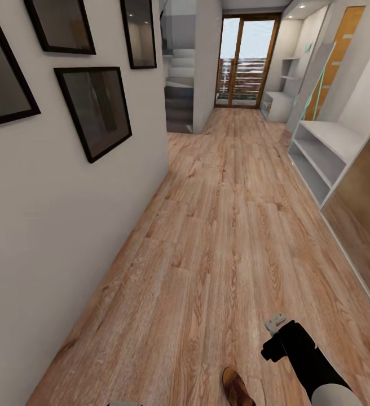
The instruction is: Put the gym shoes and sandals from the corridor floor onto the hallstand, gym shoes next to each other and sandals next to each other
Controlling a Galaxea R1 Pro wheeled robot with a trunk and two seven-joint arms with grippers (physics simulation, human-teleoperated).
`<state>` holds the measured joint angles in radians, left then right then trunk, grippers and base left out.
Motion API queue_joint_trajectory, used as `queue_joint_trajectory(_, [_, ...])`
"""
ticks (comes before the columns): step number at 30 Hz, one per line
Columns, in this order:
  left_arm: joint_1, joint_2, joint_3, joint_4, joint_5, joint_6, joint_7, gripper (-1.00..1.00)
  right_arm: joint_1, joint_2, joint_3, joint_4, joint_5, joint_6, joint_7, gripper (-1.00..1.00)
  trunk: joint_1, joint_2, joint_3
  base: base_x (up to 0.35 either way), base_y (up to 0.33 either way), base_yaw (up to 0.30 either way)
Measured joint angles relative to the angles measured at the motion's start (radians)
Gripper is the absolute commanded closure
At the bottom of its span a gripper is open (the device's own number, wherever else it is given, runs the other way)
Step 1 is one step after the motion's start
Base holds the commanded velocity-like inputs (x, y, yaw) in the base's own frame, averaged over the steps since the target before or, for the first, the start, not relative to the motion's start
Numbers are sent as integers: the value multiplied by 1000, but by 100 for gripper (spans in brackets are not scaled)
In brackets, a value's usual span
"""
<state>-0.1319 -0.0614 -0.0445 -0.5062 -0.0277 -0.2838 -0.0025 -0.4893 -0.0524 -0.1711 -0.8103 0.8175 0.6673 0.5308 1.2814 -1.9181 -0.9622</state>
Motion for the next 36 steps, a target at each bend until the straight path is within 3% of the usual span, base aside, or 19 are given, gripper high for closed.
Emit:
queue_joint_trajectory(7, [0,0,0,0,0,0,0,-100,0,4,2,3,0,0,1,-100,8,-14,-6,0,0,0])
queue_joint_trajectory(13, [0,0,0,0,0,1,0,-100,0,31,2,4,0,0,1,-100,8,-14,-6,0,0,0])
queue_joint_trajectory(19, [0,0,0,0,0,1,0,-100,0,54,2,6,0,0,1,-100,31,-56,-25,0,0,0])
queue_joint_trajectory(33, [0,0,0,0,0,2,1,-100,0,61,2,7,0,0,1,-100,35,-63,-35,0,0,77])
queue_joint_trajectory(36, [0,0,1,-1,0,7,1,-100,0,60,2,6,0,0,1,-100,46,-84,-45,0,0,12])
